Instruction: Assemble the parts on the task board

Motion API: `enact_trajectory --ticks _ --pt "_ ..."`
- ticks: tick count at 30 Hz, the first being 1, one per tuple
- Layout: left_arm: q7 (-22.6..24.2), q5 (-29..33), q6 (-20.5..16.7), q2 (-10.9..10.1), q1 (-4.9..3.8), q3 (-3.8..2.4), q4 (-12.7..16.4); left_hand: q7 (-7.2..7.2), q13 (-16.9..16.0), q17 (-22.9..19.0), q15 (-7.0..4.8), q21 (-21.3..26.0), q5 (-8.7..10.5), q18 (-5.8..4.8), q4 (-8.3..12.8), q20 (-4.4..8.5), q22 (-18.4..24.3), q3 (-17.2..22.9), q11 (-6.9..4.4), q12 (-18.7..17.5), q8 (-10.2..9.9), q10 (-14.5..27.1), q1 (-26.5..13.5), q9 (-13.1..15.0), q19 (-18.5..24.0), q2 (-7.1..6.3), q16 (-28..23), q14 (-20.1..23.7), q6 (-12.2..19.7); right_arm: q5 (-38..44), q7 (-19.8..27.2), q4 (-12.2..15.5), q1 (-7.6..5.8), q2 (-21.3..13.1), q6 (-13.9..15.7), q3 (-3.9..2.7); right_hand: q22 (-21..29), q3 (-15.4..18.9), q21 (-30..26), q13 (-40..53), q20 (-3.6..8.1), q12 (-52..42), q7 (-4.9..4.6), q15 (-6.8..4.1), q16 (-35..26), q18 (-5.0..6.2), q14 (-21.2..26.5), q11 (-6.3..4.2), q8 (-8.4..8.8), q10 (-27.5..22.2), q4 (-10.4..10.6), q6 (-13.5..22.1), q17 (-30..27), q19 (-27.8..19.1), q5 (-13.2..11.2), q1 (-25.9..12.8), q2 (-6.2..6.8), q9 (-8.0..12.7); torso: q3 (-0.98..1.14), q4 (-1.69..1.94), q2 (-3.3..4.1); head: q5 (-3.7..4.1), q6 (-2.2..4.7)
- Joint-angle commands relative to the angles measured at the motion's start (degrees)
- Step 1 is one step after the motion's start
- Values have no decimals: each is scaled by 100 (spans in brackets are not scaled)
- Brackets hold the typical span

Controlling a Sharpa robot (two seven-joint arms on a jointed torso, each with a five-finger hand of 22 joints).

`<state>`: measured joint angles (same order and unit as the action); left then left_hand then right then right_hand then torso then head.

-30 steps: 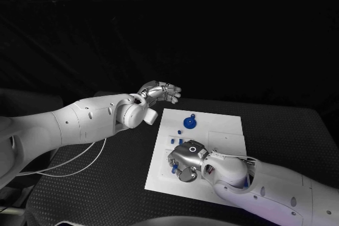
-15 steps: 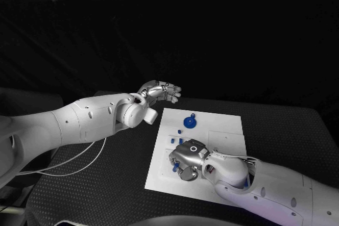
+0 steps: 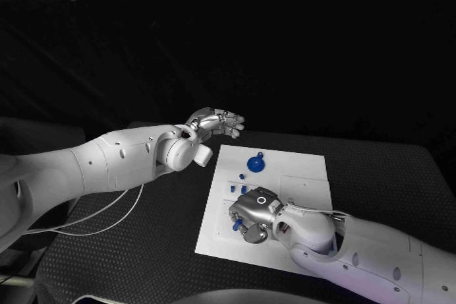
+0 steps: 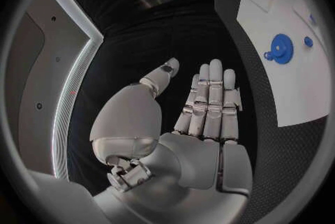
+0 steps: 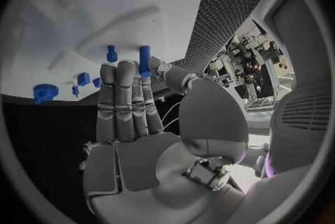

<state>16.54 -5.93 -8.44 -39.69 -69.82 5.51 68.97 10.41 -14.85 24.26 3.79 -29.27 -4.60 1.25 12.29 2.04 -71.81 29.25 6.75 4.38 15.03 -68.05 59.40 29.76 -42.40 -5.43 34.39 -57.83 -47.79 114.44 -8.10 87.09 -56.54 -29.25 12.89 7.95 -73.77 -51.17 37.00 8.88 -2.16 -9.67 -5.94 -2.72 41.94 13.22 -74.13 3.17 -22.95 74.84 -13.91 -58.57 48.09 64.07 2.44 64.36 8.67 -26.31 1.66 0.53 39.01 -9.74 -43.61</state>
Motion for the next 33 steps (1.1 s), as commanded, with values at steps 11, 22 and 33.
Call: enact_trajectory --ticks 11,22,33 --pt "32 9 108 35 -4 -4 12 5 11 14 10 35 -26 48 -37 -21 -12 9 8 -4 -7 42 -61 -3 -22 9 -45 -14 27 58 16 -69 2 187 -289 98 -8 -38 22 11 11 -13 -13 -49 20 178 1 -12 -22 33 -4 -33 8 26 35 52 3 -7 0 6 1 7 -19" --pt "25 9 125 59 -3 -4 -15 6 12 23 11 40 -25 47 -42 -22 -15 8 9 -5 -7 45 -65 -3 -21 10 -53 -13 31 43 0 -103 2 202 -336 169 -11 -43 21 13 9 -6 -15 -47 18 178 7 -9 -17 27 -7 -28 10 19 35 37 6 -9 -3 -2 2 11 -30" --pt "25 9 128 64 -3 -4 -21 8 14 34 12 46 -24 47 -50 -24 -19 7 11 -5 -9 48 -73 -4 -20 16 -64 -13 38 -205 97 -55 2 198 -384 179 -23 -69 12 19 -9 26 -28 -29 3 178 36 8 12 -3 -45 -9 9 -20 51 -37 101 -11 2 1 0 19 -36"
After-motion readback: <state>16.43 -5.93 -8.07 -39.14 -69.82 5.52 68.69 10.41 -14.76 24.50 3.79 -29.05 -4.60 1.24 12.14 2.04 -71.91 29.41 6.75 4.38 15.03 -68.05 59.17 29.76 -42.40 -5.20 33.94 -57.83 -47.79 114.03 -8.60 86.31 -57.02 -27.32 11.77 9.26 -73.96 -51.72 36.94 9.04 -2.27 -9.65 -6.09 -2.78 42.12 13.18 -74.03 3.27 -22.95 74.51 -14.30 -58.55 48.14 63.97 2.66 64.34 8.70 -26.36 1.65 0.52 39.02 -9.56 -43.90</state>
